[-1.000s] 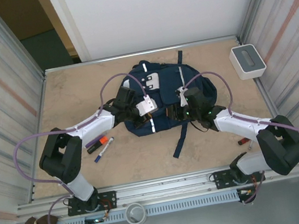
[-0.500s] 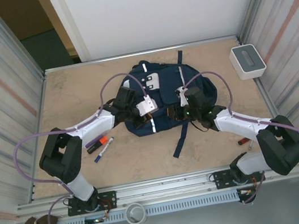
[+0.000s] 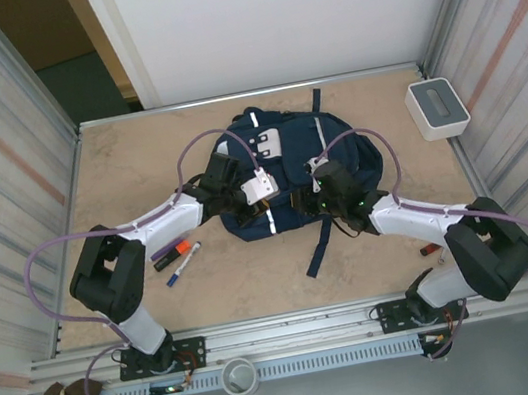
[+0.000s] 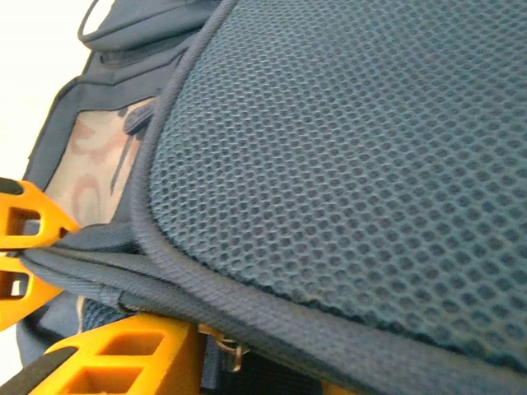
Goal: Pack the student bag
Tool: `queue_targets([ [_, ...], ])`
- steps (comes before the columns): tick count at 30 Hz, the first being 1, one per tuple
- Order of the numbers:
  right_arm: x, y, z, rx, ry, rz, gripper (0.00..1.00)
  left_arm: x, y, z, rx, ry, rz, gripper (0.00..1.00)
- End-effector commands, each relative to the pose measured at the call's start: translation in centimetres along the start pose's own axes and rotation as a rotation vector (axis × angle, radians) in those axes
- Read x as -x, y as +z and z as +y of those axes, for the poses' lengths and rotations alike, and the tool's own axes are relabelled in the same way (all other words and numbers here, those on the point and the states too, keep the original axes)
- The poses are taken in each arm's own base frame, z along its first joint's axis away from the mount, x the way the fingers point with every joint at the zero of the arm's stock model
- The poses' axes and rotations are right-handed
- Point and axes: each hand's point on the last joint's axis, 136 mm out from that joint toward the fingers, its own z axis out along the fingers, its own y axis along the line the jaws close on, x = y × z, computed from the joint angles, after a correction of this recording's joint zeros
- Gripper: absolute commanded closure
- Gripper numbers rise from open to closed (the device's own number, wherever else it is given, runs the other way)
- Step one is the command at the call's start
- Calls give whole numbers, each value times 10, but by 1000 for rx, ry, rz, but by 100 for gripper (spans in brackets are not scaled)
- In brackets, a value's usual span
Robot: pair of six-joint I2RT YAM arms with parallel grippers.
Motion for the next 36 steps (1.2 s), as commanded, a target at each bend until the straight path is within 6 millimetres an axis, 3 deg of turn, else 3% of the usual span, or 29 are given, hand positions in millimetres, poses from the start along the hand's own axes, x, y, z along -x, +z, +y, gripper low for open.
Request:
queue_targets([
  [1, 21, -1, -22, -127, -17, -78, 70, 14, -2, -21, -99, 22, -55, 100],
  [7, 37, -20, -32, -135, 11, -117, 90, 8, -1, -18, -82, 33, -30, 100],
  [12, 34, -31, -45, -140, 25, -98, 100, 5, -1, -17, -79, 32, -18, 100],
  [19, 23, -46, -75, -163, 32, -44, 100, 1, -9, -9, -57, 8, -24, 100],
  [25, 15, -59, -87, -154, 27, -6, 100, -3, -13, -1, -37, -14, -30, 100],
  [28, 11, -61, -77, -83, 19, 10, 100, -9, -14, 5, -18, -28, -19, 100],
  [33, 6, -60, -44, 109, 12, 32, 100, -9, -17, 11, 22, -26, -9, 97],
  [36, 7, -63, -29, 160, 6, 29, 100, 3, -21, 3, 32, 18, -22, 69],
])
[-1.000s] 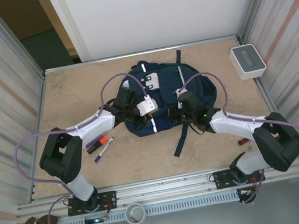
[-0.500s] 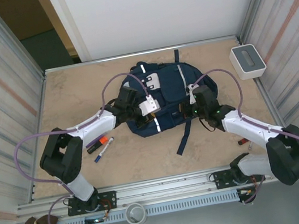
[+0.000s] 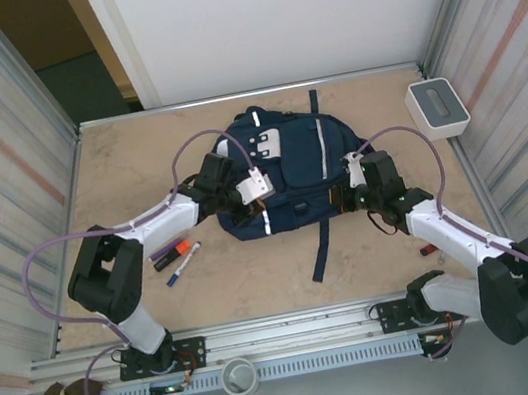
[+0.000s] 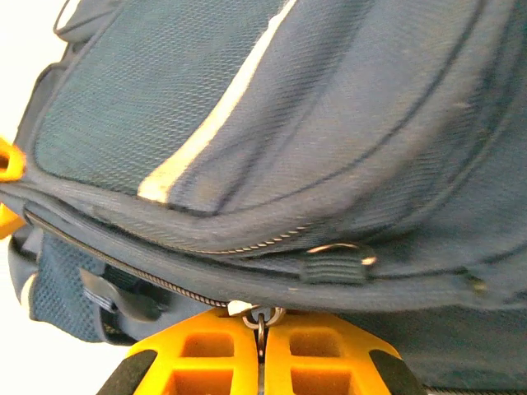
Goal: Pack the student bag
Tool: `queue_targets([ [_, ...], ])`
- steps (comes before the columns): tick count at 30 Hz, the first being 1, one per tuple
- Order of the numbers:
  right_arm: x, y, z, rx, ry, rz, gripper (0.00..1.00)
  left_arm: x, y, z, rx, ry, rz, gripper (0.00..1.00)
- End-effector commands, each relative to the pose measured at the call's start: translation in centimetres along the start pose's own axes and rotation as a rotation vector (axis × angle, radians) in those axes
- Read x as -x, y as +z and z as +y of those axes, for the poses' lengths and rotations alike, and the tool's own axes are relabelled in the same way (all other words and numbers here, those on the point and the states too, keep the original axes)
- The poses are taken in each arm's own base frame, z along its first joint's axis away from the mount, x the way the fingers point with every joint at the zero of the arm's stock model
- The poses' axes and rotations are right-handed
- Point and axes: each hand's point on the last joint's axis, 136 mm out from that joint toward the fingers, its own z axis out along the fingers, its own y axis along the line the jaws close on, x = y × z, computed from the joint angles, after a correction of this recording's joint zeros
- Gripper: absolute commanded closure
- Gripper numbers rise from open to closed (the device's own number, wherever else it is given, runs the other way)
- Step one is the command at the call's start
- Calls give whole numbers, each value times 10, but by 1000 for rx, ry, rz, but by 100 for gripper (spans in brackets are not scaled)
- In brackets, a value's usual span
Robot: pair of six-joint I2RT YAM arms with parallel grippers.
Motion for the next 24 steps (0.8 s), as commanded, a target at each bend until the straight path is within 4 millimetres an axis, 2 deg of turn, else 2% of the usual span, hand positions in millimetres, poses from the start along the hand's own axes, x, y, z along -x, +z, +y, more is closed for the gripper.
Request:
queue_targets([
  [1, 6, -8, 28, 112, -37, -26, 100, 18, -18, -6, 38, 52, -21, 63],
  [3, 7, -10, 36, 133, -42, -32, 100, 33, -23, -13, 60, 100, -41, 53],
  [6, 11, -13, 48, 162, -48, -40, 100, 54, -26, -20, 95, 167, -73, 45],
  [11, 17, -19, 69, 209, -69, -50, 100, 78, -14, -19, 176, 270, -72, 41],
  [16, 19, -22, 87, 271, -71, -51, 100, 88, 9, -18, 200, 329, -37, 41],
  [19, 16, -21, 92, 289, -74, -40, 100, 89, 16, -14, 207, 330, -44, 47],
  [24, 9, -20, 88, 271, -76, -12, 100, 83, 21, -10, 198, 326, -48, 76],
])
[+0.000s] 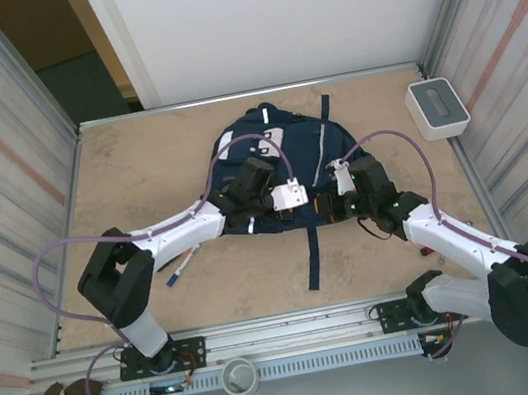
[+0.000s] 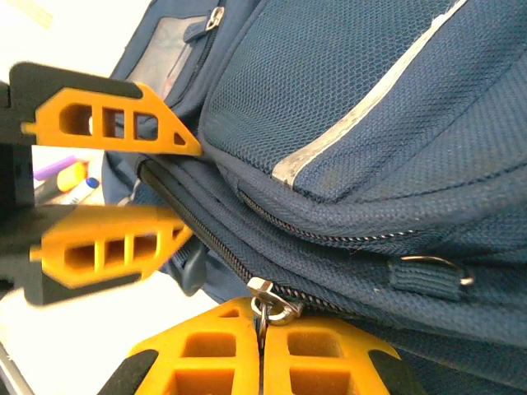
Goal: Pack the student bag
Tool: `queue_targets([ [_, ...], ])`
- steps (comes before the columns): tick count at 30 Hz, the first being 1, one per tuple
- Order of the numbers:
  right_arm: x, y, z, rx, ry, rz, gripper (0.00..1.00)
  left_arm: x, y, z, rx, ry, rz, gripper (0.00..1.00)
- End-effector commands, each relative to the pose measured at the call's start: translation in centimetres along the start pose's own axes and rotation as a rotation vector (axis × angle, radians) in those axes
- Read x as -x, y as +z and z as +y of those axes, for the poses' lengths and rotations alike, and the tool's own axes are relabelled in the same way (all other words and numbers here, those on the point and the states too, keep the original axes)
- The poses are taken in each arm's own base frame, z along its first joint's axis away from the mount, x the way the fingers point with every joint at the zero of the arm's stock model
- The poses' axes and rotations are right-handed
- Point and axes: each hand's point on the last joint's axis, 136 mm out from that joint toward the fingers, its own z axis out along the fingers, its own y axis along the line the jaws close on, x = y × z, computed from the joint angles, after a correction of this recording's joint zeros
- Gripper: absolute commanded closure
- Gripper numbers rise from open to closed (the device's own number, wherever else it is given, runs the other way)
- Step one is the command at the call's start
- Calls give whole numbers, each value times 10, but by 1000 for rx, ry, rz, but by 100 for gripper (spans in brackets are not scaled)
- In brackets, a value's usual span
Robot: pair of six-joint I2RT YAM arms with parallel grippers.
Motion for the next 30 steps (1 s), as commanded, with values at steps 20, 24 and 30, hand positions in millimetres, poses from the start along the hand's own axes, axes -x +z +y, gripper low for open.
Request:
queue_targets([
  [20, 6, -39, -47, -260, 21, -11, 100, -40, -37, 37, 64, -59, -160, 100],
  [24, 10, -31, -18, -138, -9, -24, 100, -21, -45, 30, 38, -59, -198, 83],
  [30, 15, -30, 8, -27, -16, -29, 100, 16, -52, 14, 55, 27, -227, 45],
])
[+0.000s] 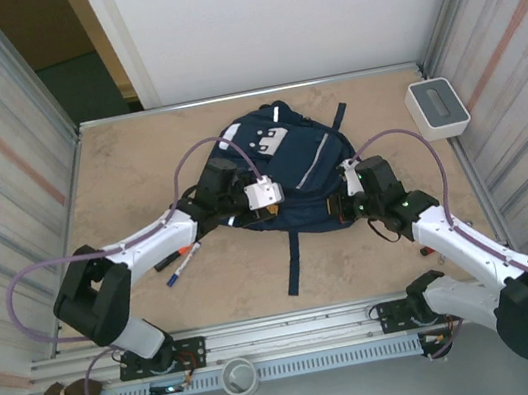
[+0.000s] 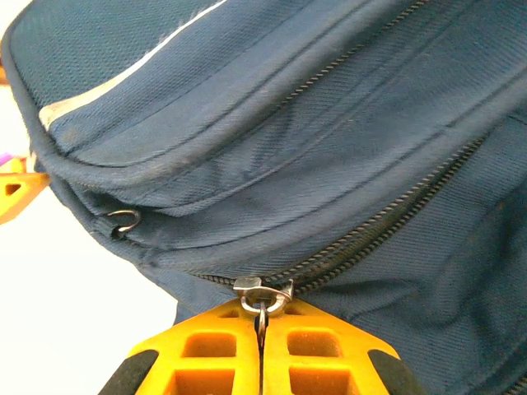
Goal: Pack the student bag
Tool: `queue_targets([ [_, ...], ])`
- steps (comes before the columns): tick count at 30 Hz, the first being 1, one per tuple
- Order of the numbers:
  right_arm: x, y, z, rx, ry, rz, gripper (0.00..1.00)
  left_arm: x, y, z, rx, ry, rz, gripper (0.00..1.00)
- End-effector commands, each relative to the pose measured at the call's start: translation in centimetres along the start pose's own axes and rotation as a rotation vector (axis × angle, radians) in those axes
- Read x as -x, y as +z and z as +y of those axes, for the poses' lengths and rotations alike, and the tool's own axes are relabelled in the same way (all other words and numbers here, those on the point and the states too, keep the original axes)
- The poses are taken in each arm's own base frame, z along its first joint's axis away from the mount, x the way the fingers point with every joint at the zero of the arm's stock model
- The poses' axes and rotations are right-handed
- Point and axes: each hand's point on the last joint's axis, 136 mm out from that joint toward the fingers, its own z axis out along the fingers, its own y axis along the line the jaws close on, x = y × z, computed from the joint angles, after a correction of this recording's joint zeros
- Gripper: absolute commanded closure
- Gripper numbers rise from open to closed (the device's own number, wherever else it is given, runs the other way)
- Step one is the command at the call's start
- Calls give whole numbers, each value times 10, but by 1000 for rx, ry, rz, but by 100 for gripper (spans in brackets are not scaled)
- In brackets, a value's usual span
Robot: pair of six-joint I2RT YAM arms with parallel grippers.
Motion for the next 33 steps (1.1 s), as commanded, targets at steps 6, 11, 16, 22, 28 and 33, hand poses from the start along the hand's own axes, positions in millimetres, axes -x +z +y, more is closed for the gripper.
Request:
queue_targets([
  [6, 22, -17, 56, 215, -45, -46, 100, 44, 22, -8, 29, 165, -5, 40],
  [11, 18, -24, 63, 253, -60, -33, 100, 46, 36, -7, 19, 188, -5, 49],
  [16, 8, -27, 55, 227, -66, 12, 100, 33, 32, 2, 23, 181, 15, 89],
  [22, 6, -32, -16, -107, 2, 23, 100, 9, -1, 20, 56, 94, -13, 100],
  [28, 13, -27, -15, -138, -19, 6, 100, -20, -17, 38, 114, 50, 2, 100],
  [33, 19, -14, 30, 29, -91, -11, 100, -15, -22, 35, 99, 25, -29, 86],
])
